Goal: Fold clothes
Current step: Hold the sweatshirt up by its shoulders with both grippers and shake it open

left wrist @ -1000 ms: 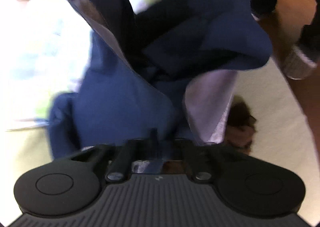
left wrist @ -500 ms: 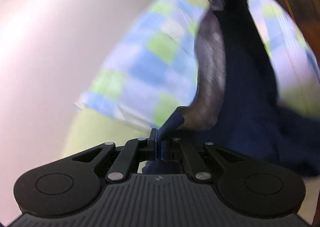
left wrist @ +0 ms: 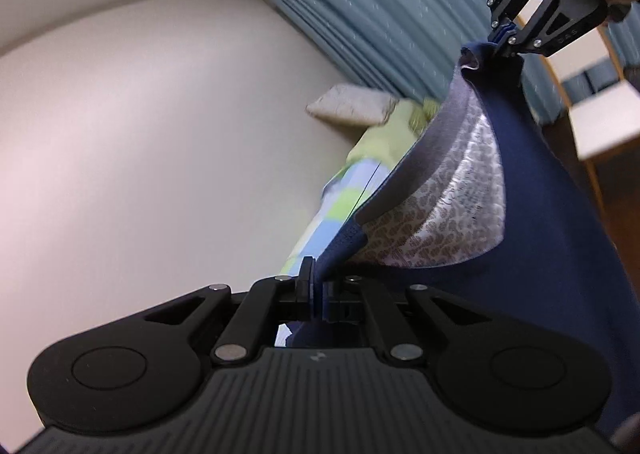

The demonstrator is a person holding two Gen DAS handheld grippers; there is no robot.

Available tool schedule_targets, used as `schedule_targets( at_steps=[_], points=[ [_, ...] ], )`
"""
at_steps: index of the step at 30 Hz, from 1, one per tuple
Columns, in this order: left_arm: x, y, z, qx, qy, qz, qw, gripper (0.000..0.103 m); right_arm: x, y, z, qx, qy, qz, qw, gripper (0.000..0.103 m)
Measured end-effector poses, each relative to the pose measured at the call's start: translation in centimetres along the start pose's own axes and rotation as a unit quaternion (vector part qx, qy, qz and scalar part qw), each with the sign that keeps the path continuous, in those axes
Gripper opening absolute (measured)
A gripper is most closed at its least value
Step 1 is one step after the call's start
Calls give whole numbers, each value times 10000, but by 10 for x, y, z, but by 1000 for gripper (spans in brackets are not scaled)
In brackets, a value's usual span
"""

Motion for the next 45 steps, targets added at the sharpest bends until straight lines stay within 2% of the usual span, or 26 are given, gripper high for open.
schedule_targets(
  at_steps=[4,11,14,16,17,19,21,24,29,32,34,38,40,42,45],
  points=[
    [-25,-29,-37,352,-170,189,9991,1,34,-49,21,106,-90,442,9989,2],
    [-57,-39,-70,750,-406,777,9933,1,43,-113,71,135,240,1070,9939,2],
    [-40,-27,-52,843,-459,909,9912,1,38,-137,86,68,394,1270,9911,2],
    [-53,-21,-48,865,-477,957,9905,1,31,-147,93,80,459,1324,9901,2],
    [-76,-16,-46,876,-504,984,9900,1,23,-153,97,104,485,1337,9898,2],
    [-106,-21,-54,915,-483,1024,9894,1,-1,-167,107,163,545,1346,9893,2],
    [-154,-25,-54,1037,-355,1084,9881,1,-35,-181,122,144,643,1289,9895,2],
    [-209,-24,-30,1201,-77,1117,9864,1,-90,-200,142,132,799,1074,9909,2],
    [-299,-25,16,1541,645,986,9810,1,-195,-218,182,223,1010,412,9938,2],
    [-365,-36,51,1762,1240,749,9736,1,-261,-229,213,257,1072,-102,9939,2],
    [-387,-41,60,1849,1431,633,9702,1,-296,-240,236,210,1087,-404,9930,2],
    [-449,-54,95,2124,2247,-17,9510,1,-390,-251,272,199,927,-1139,9890,2],
    [-469,-58,98,2123,2447,-182,9459,1,-429,-262,284,236,812,-1431,9861,2],
    [-490,-65,109,2154,2724,-387,9370,1,-469,-275,298,220,756,-1703,9822,2],
    [-516,-74,130,2226,3063,-546,9239,1,-517,-266,314,273,710,-2062,9755,2]
  ],
)
Point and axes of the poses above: each gripper's, at about its wrist camera, not at the fingertips, and x roughly against the way its jaws point, y to its left, z to its underside, the point moved 3 cm from there along -x, roughly the way its jaws point, and after that the axes turned 3 degrees about -x, right-handed, at the moved point
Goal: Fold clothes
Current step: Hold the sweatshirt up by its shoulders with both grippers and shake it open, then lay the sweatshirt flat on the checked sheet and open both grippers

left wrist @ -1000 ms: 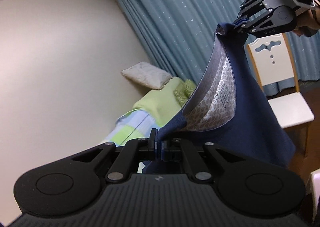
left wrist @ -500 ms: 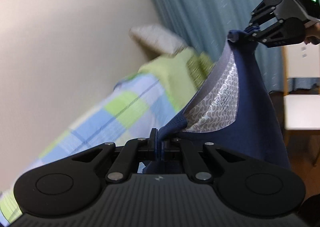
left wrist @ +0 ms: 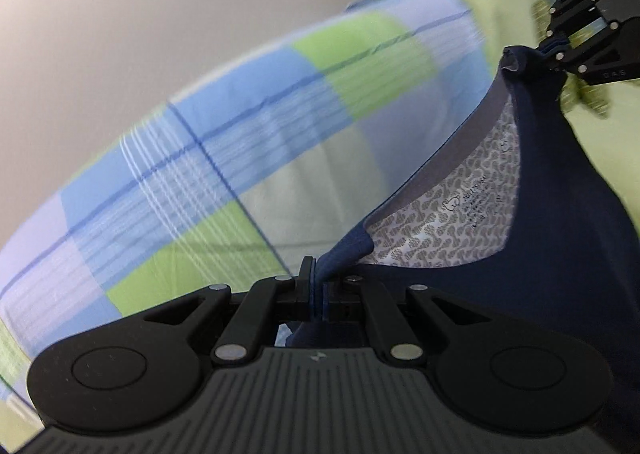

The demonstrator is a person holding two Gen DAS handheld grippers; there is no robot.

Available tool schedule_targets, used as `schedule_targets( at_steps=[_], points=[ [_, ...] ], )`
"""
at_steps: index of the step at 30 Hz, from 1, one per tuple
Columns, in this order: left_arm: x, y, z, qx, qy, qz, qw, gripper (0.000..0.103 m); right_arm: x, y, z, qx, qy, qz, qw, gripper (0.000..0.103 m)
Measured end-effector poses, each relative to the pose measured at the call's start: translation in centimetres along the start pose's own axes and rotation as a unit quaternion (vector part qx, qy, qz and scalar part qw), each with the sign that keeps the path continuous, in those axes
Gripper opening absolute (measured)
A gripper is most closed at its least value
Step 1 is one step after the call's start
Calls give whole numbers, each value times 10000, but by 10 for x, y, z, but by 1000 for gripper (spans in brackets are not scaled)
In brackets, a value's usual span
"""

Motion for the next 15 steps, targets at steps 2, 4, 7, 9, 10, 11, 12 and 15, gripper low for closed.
schedule_targets(
  at_steps=[2,4,7,9,10,11,12,15],
  points=[
    [-22,-2,10,-3,136,-105,9999,1,-30,-9,3,51,-26,-209,9998,2],
    [-42,-3,22,-6,264,-187,9995,1,-59,-13,4,30,-11,-279,9996,2],
    [-79,-14,45,-61,391,-233,9989,1,-112,-12,23,-83,95,-369,9992,2],
    [-107,-25,65,-6,460,-255,9986,1,-149,-1,42,-98,162,-381,9991,3],
    [-119,-31,75,33,494,-259,9984,1,-163,6,52,-150,205,-381,9990,3],
    [-131,-37,85,55,507,-269,9983,1,-174,12,60,-218,246,-388,9987,3],
    [-142,-44,95,78,521,-279,9982,2,-185,19,71,-283,292,-392,9984,3],
    [-166,-56,119,149,538,-460,9974,28,-211,41,98,-236,407,-377,9982,12]
  ],
)
Point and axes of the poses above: each gripper's, at about its wrist camera, not at the fingertips, and x roughly against the way its jaws point, y to its left, z to its underside, the point moved 3 cm from there along -x, roughly the way its jaws point, and after that the axes turned 3 degrees about -x, right-handed, at the moved point
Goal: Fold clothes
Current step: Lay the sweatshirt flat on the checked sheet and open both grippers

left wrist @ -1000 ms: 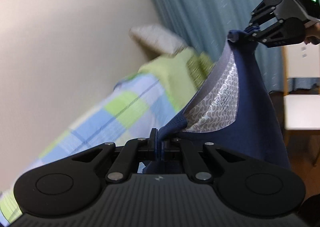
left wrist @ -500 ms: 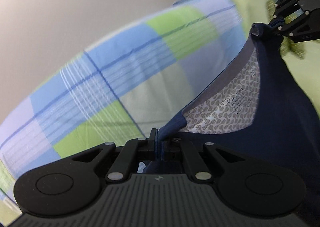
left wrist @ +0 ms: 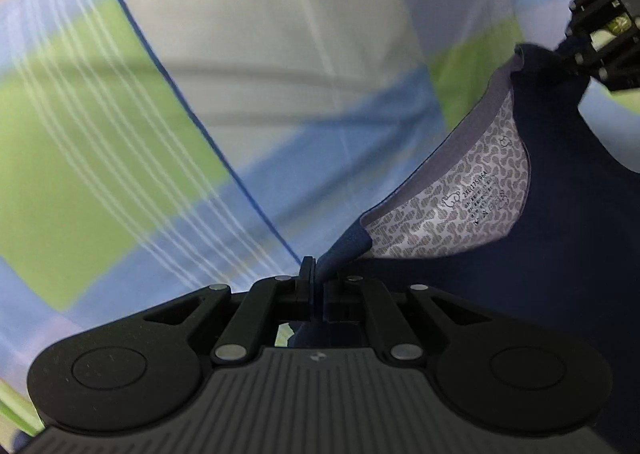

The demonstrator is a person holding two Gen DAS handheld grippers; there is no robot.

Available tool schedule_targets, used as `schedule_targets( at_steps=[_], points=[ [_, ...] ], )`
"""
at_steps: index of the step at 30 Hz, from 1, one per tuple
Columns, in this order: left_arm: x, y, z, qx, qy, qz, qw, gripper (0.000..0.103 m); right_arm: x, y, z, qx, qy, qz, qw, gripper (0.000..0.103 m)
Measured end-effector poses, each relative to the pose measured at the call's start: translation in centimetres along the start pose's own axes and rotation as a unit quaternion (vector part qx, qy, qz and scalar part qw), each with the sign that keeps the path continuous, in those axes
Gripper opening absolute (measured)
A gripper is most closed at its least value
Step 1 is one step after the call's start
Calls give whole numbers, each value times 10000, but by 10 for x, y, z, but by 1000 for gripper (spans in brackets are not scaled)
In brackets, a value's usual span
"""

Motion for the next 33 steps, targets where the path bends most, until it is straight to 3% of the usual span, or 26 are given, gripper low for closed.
schedule_targets(
  at_steps=[1,2,3,7,9,11,16,18,21,24,26,33],
  points=[
    [-6,-2,6,57,-4,-92,9999,36,-9,5,7,88,34,77,9999,21],
    [-7,3,13,250,-38,-249,9994,51,-18,10,17,79,89,217,9997,33],
    [-7,8,20,434,-67,-388,9983,59,-21,13,25,-60,107,309,9994,33],
    [13,30,47,988,10,-432,9942,59,2,21,44,-500,30,314,9983,36],
    [46,39,74,1294,70,-303,9911,60,23,26,54,-785,9,181,9968,47],
    [64,40,90,1401,147,-167,9899,60,43,33,64,-1176,67,37,9930,51],
    [106,12,148,1208,141,488,9914,60,108,58,102,-1740,316,60,9842,54],
    [117,1,165,1124,89,683,9913,60,137,75,117,-1823,314,213,9825,64],
    [137,-8,180,1086,-109,897,9900,60,164,101,134,-1962,300,419,9792,69],
    [148,-18,184,943,-542,955,9895,66,172,123,136,-1602,-119,457,9860,80],
    [148,-29,185,810,-880,921,9885,66,165,132,137,-1363,-460,529,9882,80],
    [150,-63,181,668,-1631,884,9804,67,125,148,148,-1636,-1372,522,9755,80]
  ],
)
Point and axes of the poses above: each gripper's, at about its wrist camera, not at the fingertips, and x roughly against the way its jaws point, y to its left, z to its underside, the point moved 3 cm from there along -x, roughly the way its jaws point, and after that the axes turned 3 degrees about -x, right-handed, at the moved point
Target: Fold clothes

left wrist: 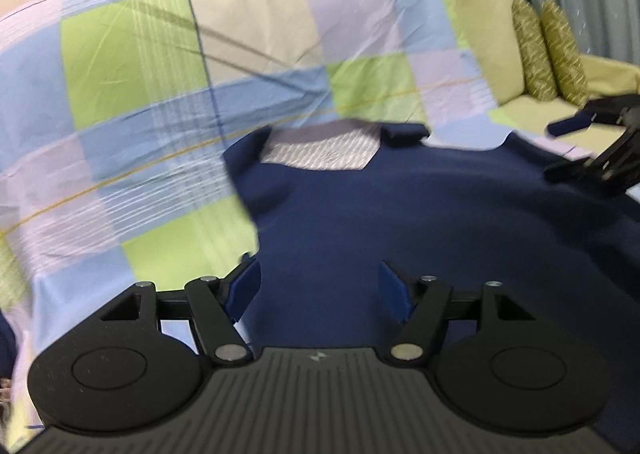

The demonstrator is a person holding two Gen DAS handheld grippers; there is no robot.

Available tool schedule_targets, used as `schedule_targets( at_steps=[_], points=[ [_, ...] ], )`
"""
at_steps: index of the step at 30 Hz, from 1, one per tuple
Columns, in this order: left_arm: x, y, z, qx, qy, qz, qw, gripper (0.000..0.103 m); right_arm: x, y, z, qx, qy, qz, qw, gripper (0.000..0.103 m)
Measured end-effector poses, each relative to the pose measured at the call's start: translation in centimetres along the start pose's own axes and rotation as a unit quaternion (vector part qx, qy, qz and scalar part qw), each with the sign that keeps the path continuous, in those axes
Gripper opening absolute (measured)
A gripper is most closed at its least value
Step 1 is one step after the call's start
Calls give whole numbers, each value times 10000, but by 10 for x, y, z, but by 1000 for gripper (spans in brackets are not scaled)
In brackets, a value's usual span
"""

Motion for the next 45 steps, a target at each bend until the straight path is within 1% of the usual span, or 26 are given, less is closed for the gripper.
schedule_targets(
  at_steps=[2,5,6,7,8,9,12,13,14,16,19,21,22,24,26,29,31,32,33,35,36,38,40,43,44,45],
  points=[
    [3,-5,1,7,9,2,10000,67,7,0,2,-32,-109,-9,9999,80],
    [24,-10,7,187,165,21,9997,67,39,-4,4,-236,-237,-22,9994,79],
    [34,-11,9,249,234,-5,9994,67,50,-5,7,-334,-205,-25,9992,76],
    [41,-13,11,293,302,-50,9991,67,63,-6,11,-473,-82,-42,9988,74],
    [56,-16,14,327,411,-69,9986,68,75,-7,16,-625,65,-69,9980,73],
    [78,-20,17,257,466,-50,9986,70,87,-8,21,-777,211,-96,9967,73],
    [115,-22,26,363,571,-213,9975,71,135,-7,39,-829,357,4,9959,73],
    [125,-23,30,468,591,-195,9970,71,147,-7,44,-858,373,48,9956,73],
    [146,-25,38,645,620,-141,9959,71,161,-7,51,-1030,391,70,9939,74],
    [162,-29,46,669,677,-171,9953,71,197,-12,70,-1548,462,120,9868,74],
    [195,-39,60,811,689,-174,9942,70,228,-14,95,-1963,587,185,9786,72],
    [216,-45,69,902,692,-177,9934,70,245,-8,107,-2245,655,176,9721,65],
    [222,-48,72,919,666,-183,9934,70,253,-2,113,-2410,685,148,9680,63],
    [234,-56,79,856,619,-200,9942,70,261,8,118,-2580,749,113,9632,53],
    [240,-62,84,853,641,-193,9941,70,263,19,123,-2653,867,132,9602,48],
    [246,-67,92,1030,626,-39,9927,70,258,35,132,-2712,1154,286,9551,47],
    [248,-69,94,1033,658,-73,9924,70,254,39,137,-2671,1252,409,9546,47],
    [249,-69,95,1013,677,-99,9925,70,253,41,140,-2644,1309,498,9542,47],
    [250,-72,97,882,716,-167,9934,70,251,43,144,-2584,1378,616,9542,47],
    [255,-79,99,472,806,-289,9952,70,253,52,148,-2313,1420,733,9597,47],
    [258,-83,101,290,849,-288,9956,70,255,57,149,-2116,1422,780,9638,47],
    [261,-92,106,96,968,-149,9951,70,256,67,149,-1845,1422,790,9693,47],
    [261,-102,110,-119,1064,-65,9942,70,256,77,150,-1691,1415,729,9727,47],
    [255,-119,116,-479,1198,-16,9916,70,259,85,152,-1559,1332,796,9755,49],
    [246,-126,119,-669,1312,-114,9890,69,260,85,154,-1622,1344,807,9742,50],
    [242,-129,121,-737,1374,-194,9876,65,261,85,156,-1684,1357,818,9729,50]
  ],
)
Point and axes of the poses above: each gripper's, at about its wrist camera, not at the fingertips, and x roughly against the way its jaws point, y to its left, z to its underside, the point moved 3 cm from there along -x, roughly the way its jaws point, and after that the axes turned 3 degrees about -x, right-handed, at the moved point
